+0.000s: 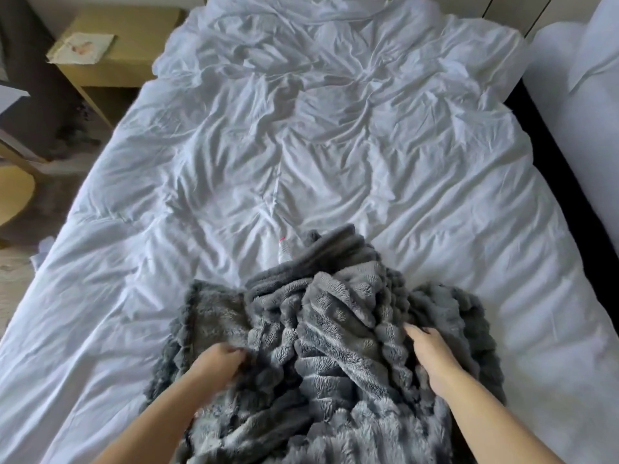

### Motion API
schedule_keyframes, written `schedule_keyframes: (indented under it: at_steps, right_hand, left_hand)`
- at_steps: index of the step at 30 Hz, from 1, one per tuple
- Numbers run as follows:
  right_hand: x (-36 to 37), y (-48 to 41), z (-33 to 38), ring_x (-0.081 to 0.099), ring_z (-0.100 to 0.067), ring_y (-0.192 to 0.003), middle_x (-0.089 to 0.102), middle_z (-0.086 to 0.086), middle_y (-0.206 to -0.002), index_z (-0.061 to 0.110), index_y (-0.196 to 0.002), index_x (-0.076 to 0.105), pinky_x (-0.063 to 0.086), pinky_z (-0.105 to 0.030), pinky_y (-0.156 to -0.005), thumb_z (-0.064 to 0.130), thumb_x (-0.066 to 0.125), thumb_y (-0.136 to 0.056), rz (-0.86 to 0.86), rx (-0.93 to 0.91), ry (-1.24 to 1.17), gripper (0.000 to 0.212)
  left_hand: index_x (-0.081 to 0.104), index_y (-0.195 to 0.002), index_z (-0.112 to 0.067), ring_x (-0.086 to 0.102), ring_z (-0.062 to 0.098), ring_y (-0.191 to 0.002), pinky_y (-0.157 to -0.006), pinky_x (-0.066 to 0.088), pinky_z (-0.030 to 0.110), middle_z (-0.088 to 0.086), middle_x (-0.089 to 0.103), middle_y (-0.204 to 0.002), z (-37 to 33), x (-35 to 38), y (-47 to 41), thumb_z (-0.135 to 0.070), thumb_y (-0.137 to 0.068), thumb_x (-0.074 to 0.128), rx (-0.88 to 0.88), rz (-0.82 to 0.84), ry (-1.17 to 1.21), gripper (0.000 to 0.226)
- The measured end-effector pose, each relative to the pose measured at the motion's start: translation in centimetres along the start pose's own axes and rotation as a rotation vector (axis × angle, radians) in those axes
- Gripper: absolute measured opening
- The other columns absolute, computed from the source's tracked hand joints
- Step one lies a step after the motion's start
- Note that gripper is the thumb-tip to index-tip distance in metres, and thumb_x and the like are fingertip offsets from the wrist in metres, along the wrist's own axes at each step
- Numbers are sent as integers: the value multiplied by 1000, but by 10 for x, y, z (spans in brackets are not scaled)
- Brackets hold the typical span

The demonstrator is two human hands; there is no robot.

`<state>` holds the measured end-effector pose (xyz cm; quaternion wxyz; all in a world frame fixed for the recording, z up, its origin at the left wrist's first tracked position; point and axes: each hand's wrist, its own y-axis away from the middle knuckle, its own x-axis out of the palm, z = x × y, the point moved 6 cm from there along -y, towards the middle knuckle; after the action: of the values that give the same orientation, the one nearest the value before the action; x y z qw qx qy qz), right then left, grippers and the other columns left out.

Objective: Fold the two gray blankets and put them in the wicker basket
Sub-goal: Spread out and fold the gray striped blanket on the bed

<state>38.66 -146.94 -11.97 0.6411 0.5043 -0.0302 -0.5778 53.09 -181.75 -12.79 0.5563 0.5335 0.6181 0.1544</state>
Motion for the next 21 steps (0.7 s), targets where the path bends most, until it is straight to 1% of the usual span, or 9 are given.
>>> schedule_keyframes:
  at_steps: [1, 3, 5, 7, 11, 14, 16, 18, 21]
  right_hand:
    - [6, 2, 9, 57, -26, -91, 60, -6, -103, 14, -102, 52, 44, -35, -78, 42, 62, -88, 33, -41, -3, 32]
    - [13, 1, 15, 59, -19, -86, 64, 3, -94, 22, -96, 53, 47, -31, -71, 51, 68, -79, 98, -99, 35, 37]
    - [1, 5, 21, 50, -17, -63, 50, 9, -62, 21, -72, 48, 34, -28, -55, 42, 66, -81, 102, -146, 97, 28]
    - [-37, 0, 26, 32, -18, -51, 31, 6, -47, 17, -54, 39, 21, -30, -56, 25, 57, -86, -79, -133, -19, 38]
    - [-115, 25, 50, 61, -27, -70, 64, -9, -81, 5, -91, 62, 52, -37, -63, 17, 62, -87, -168, 67, -823, 12]
    - [-164, 49, 97, 64, -5, -76, 71, 9, -89, 13, -98, 61, 54, -26, -69, 39, 83, -63, -54, -131, -1177, 49]
    - [-191, 69, 131, 62, -16, -107, 65, 0, -120, 16, -115, 63, 48, -35, -94, 33, 60, -81, 36, -366, -1388, 38]
    - [-194, 99, 155, 62, -27, -112, 66, -8, -119, 20, -103, 71, 46, -42, -95, 28, 56, -67, 180, -449, -1479, 39]
    - [-168, 134, 165, 72, -25, -85, 74, -8, -93, 20, -82, 75, 55, -39, -77, 23, 64, -50, 271, -427, -1259, 34]
  left_hand:
    - [59, -80, -23, 56, 14, -62, -57, 46, 24, -1, 63, -74, -10, 2, -5, -39, -91, 57, 4, -8, 60, 20]
    - [59, -85, -21, 58, 15, -70, -61, 44, 25, -3, 61, -77, -34, 12, -15, -51, -85, 61, 12, 14, 132, 30]
    - [59, -92, -18, 60, 22, -87, -75, 48, 28, 0, 62, -89, -61, 26, -20, -43, -85, 64, 56, 26, 165, 27]
    - [64, -98, -7, 63, 28, -91, -84, 54, 38, 10, 66, -94, -75, 30, -17, -27, -86, 62, 20, -10, 265, 23]
    - [67, -87, -5, 67, 31, -66, -72, 57, 46, 20, 72, -78, -93, -4, 6, -24, -91, 59, 6, -30, 700, 21]
    - [66, -86, -16, 70, 29, -62, -63, 58, 43, 11, 72, -69, -100, -55, 27, -23, -94, 57, 112, -153, 973, 14]
    - [67, -90, -17, 68, 22, -61, -61, 56, 37, 6, 72, -69, -107, -89, 47, -14, -94, 53, 281, -233, 1145, 14]
    - [68, -94, -16, 67, 23, -69, -68, 54, 37, 8, 71, -78, -115, -110, 70, -5, -91, 50, 407, -241, 1288, 21]
    - [69, -85, -13, 65, 29, -67, -63, 54, 38, 16, 68, -76, -126, -104, 102, 1, -78, 48, 455, -93, 1360, 26]
